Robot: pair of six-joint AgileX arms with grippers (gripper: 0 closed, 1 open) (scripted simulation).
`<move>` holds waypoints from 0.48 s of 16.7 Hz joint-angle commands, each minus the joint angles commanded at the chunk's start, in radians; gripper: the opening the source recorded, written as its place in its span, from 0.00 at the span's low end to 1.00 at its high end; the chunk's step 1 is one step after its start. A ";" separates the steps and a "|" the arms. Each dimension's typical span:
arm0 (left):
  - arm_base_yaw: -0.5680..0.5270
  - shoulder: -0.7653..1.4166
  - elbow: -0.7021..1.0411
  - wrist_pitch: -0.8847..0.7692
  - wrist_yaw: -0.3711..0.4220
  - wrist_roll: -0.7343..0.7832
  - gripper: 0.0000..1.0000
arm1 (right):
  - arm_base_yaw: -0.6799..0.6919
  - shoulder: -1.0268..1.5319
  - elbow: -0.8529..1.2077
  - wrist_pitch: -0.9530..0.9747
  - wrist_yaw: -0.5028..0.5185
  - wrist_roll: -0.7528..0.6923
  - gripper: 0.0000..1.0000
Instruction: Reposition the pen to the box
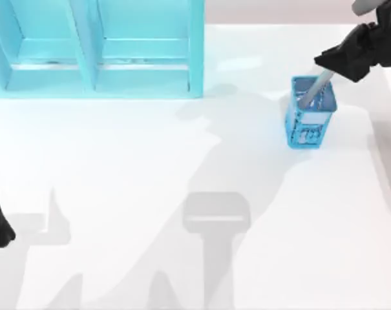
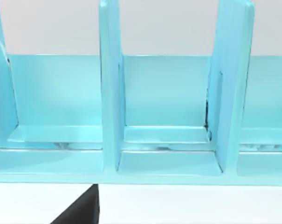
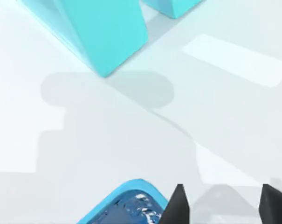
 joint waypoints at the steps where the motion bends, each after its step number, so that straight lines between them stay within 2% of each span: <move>1: 0.000 0.000 0.000 0.000 0.000 0.000 1.00 | -0.026 -0.009 0.038 -0.085 -0.017 -0.030 0.00; 5: 0.000 0.000 0.000 0.000 0.000 0.000 1.00 | -0.130 -0.054 0.181 -0.380 -0.081 -0.146 0.00; 8: 0.000 0.000 0.000 0.000 0.000 0.000 1.00 | -0.190 -0.087 0.252 -0.497 -0.112 -0.206 0.00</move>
